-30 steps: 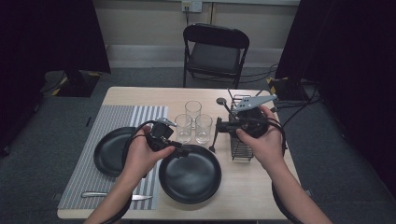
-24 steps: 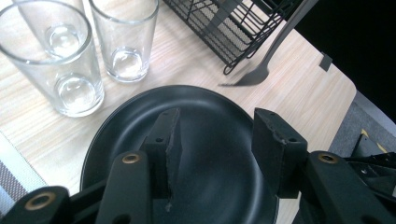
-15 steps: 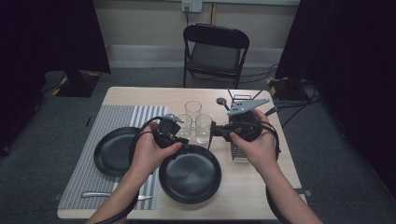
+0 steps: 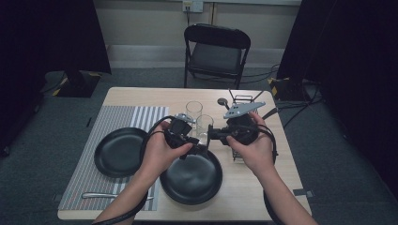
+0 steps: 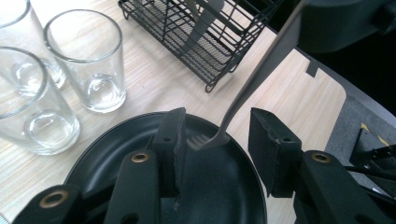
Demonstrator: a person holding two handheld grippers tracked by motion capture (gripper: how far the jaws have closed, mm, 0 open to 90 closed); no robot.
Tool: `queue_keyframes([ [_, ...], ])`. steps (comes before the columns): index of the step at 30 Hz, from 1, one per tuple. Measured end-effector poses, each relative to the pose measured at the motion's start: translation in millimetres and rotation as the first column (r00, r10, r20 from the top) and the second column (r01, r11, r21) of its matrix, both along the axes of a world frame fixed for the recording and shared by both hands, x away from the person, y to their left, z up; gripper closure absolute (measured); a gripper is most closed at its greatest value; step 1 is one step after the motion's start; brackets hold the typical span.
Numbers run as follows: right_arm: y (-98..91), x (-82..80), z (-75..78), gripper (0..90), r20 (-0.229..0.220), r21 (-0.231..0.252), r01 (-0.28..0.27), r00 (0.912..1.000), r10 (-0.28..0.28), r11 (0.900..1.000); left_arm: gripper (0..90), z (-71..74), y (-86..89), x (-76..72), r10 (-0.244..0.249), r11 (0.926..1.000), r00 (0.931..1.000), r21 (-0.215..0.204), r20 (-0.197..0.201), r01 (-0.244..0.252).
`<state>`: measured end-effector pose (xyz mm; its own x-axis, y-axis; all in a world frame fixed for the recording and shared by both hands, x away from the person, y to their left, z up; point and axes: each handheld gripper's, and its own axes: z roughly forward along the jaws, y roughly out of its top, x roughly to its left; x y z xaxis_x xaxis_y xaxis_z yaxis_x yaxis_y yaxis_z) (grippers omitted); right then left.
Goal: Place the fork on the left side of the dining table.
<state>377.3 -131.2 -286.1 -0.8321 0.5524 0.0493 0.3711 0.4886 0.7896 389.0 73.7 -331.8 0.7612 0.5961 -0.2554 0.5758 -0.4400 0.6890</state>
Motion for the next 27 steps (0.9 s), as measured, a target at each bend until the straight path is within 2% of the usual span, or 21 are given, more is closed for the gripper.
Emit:
queue_keyframes([
  [4,4.1,0.4,-0.2,87.6,-0.003,-0.002,-0.005,1.0000,0.005,1.0000,59.2,2.2,-1.6,-0.9,-0.003,1.0000,0.9999,0.004,0.013,0.003],
  [7,7.6,0.3,0.1,87.6,-0.003,-0.003,-0.010,0.9999,0.010,0.9999,59.3,4.0,-2.0,-1.3,-0.001,0.9999,0.9996,-0.014,0.030,0.001],
  [8,8.5,0.5,0.0,87.6,-0.001,-0.003,-0.013,0.9999,0.013,0.9999,59.7,5.4,-1.4,-1.4,-0.003,1.0000,0.9993,-0.002,0.037,0.003],
  [12,11.3,1.0,-1.2,87.6,-0.003,-0.003,-0.015,0.9999,0.015,0.9999,61.9,5.8,-2.2,-1.8,-0.002,1.0000,0.9988,-0.002,0.049,0.003],
  [19,15.2,1.8,-1.4,87.6,-0.008,-0.011,-0.015,0.9999,0.015,0.9998,67.4,5.5,-4.1,-1.4,0.001,0.9999,0.9988,0.011,0.049,-0.001],
  [26,18.4,1.2,0.3,87.6,-0.009,-0.002,-0.012,0.9999,0.012,0.9999,72.0,5.2,-4.7,-1.3,0.013,0.9998,0.9984,-0.016,0.055,-0.012],
  [27,18.6,1.1,0.3,87.6,-0.009,0.000,-0.012,0.9999,0.012,0.9999,72.8,5.8,-4.7,-1.1,0.010,0.9999,0.9983,-0.007,0.058,-0.010],
])
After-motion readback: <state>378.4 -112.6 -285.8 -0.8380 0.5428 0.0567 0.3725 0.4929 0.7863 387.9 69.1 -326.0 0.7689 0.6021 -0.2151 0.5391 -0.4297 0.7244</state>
